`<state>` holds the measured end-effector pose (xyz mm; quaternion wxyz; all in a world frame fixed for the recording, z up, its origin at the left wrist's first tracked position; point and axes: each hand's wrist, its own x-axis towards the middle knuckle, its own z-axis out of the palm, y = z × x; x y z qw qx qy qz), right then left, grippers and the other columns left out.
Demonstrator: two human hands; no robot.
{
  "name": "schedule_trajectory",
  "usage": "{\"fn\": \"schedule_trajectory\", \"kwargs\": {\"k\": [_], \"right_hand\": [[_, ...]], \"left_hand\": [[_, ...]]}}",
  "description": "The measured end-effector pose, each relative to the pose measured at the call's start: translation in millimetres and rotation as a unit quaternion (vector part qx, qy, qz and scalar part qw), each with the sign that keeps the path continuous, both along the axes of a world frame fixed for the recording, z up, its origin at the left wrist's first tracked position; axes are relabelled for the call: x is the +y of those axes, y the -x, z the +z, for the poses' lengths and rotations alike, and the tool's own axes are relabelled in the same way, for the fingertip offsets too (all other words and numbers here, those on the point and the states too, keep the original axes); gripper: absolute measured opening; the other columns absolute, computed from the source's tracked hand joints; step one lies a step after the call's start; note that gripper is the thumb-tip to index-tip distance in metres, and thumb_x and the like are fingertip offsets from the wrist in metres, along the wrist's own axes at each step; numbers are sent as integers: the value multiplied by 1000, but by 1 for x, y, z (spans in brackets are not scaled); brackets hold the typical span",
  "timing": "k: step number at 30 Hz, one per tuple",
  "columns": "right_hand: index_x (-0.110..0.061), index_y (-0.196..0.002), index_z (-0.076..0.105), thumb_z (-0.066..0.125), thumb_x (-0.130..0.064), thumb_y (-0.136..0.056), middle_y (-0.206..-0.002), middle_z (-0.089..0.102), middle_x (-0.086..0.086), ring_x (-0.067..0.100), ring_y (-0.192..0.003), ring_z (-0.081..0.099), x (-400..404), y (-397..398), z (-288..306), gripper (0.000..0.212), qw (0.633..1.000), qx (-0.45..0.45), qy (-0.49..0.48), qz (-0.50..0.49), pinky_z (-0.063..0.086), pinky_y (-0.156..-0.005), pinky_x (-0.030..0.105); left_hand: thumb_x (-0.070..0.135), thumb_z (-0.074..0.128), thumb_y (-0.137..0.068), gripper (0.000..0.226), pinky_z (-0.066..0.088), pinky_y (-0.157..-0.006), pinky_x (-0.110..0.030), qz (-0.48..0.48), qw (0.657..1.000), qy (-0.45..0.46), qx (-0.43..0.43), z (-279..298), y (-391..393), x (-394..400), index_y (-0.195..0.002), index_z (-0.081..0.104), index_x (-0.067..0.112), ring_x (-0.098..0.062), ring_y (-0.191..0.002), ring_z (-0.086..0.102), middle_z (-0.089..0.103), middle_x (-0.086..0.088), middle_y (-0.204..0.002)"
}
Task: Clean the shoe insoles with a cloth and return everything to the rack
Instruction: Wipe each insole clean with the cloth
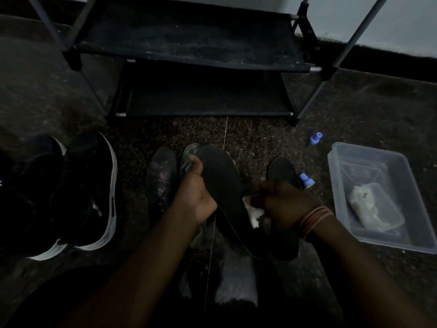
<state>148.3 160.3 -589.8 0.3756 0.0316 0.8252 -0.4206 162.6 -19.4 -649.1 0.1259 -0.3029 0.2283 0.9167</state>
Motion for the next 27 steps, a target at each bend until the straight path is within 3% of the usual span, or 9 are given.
{"fn": "schedule_trajectory", "kwargs": {"k": [3, 6, 11, 14, 16, 17, 20, 24, 27], "right_hand": [[-9, -84, 67, 66, -15, -93, -64, 62, 5, 11, -53, 58, -5, -6, -9, 11, 997, -68, 28, -15, 48, -46, 20], [-8, -77, 67, 65, -9, -93, -66, 63, 8, 17, -58, 58, -7, -3, -16, 16, 982, -69, 89, -153, 48, -47, 23], [-6, -77, 64, 63, -7, -93, -65, 59, 10, 18, -51, 53, -11, 3, -21, 17, 943, -26, 147, -298, 49, -47, 26], [-10, -84, 64, 68, -7, -90, -69, 62, 0, 8, -59, 60, -11, 0, -23, 8, 959, 128, 103, -232, 54, -62, 28], [-8, -92, 64, 70, -7, -87, -69, 57, -13, -11, -69, 59, -11, -5, -23, 7, 936, 341, -4, -85, 47, -73, 7], [-10, -91, 64, 69, -9, -87, -70, 57, -13, -13, -72, 58, -14, -10, -23, 7, 921, 387, -39, -19, 45, -73, 6], [-16, -89, 69, 67, -16, -86, -87, 72, 1, 13, -80, 67, -30, -24, -27, 4, 928, 349, -73, 107, 52, -79, 35], [-19, -86, 71, 66, -16, -86, -86, 74, -1, 15, -80, 69, -27, -20, -29, 6, 941, 326, -68, 66, 53, -77, 34], [-13, -85, 72, 61, -13, -91, -84, 72, 4, 19, -77, 67, -19, -15, -26, 12, 921, 373, -109, 15, 50, -75, 34]], "left_hand": [[66, 40, -94, 72, 51, -92, -44, 16, 1000, 8, 5, 0, 1, 0, -137, 60, 12, -29, -121, 62, 66, -15, -132], [64, 41, -96, 68, 52, -97, -45, -4, 999, 18, 43, 8, -1, 6, -138, 59, 13, -29, -121, 63, 67, -14, -131], [52, 43, -103, 58, 48, -102, -43, -189, 979, 43, 66, 8, -11, 25, -141, 57, 10, -29, -122, 62, 62, -14, -138], [44, 41, -105, 53, 48, -105, -44, -185, 981, 50, 37, -2, -12, 29, -141, 56, 8, -31, -124, 61, 64, -15, -135], [44, 36, -106, 54, 51, -99, -44, -157, 986, 48, 33, -6, -10, 26, -139, 57, 7, -29, -113, 67, 70, -14, -124], [45, 34, -106, 54, 52, -95, -43, -143, 988, 48, 30, -7, -10, 23, -137, 58, 7, -27, -107, 70, 72, -13, -119], [46, 34, -106, 54, 50, -98, -40, -112, 992, 50, 14, -12, -9, 19, -139, 58, 10, -24, -121, 64, 67, -10, -132], [50, 32, -105, 59, 59, -87, -37, -101, 993, 55, 6, -10, -9, 20, -136, 60, 8, -24, -108, 69, 68, -12, -129], [49, 32, -105, 61, 61, -77, -35, -81, 996, 43, 18, -9, -8, 22, -141, 54, 5, -24, -98, 69, 66, -14, -126]]}}
